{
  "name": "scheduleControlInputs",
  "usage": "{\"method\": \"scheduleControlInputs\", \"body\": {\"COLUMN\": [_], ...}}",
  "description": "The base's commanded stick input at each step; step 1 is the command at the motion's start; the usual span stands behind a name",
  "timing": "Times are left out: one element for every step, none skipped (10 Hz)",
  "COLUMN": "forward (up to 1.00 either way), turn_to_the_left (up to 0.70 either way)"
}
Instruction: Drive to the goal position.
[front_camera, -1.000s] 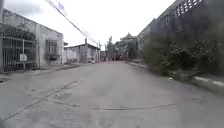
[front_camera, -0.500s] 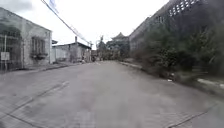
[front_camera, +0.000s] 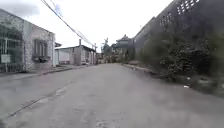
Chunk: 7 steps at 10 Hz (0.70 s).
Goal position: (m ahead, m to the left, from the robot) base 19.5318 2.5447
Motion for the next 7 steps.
{"method": "scheduleControlInputs", "body": {"forward": [1.00, 1.00, 1.00, 1.00, 1.00, 1.00, 1.00], "turn_to_the_left": [-0.28, -0.07, 0.13, 0.13, 0.13, 0.13, 0.13]}}
